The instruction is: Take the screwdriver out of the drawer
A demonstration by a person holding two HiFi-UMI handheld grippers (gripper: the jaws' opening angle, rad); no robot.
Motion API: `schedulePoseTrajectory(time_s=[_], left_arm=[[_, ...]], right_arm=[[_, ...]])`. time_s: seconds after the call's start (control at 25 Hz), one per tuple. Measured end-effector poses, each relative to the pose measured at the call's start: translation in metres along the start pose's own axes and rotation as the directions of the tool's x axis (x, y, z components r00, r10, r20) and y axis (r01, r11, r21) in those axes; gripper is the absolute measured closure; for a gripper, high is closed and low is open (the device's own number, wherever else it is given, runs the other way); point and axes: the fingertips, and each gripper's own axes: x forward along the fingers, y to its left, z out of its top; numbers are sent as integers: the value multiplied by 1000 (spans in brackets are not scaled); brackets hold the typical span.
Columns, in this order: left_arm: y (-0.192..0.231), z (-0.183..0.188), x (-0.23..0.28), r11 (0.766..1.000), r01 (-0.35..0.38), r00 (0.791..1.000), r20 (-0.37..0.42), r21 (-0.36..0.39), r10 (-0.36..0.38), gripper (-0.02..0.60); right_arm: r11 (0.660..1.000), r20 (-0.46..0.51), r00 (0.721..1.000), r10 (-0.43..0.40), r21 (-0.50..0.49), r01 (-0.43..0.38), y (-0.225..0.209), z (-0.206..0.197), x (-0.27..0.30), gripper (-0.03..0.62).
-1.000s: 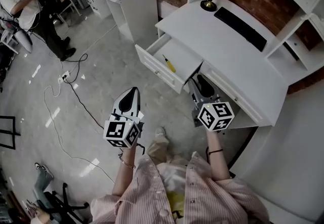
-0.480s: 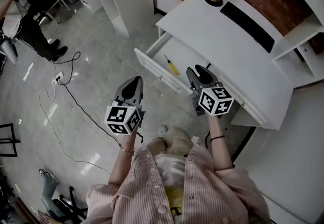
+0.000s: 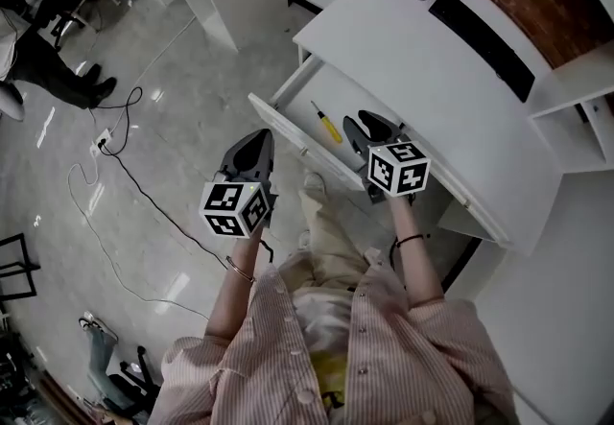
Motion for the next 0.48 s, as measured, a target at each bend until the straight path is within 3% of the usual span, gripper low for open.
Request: schedulePoseTrajectory(time_s=[0.28,0.48], left_arm=[[18,-9,57,999,-9,997,-80,-53,5,581],[25,-23,93,996,-22,988,-152,-84,9,581]], right_arm=[[1000,-156,988,17,2,-17,-28,-23,59,459],[999,-294,955,37,3,-38,-45,-55,93,459]])
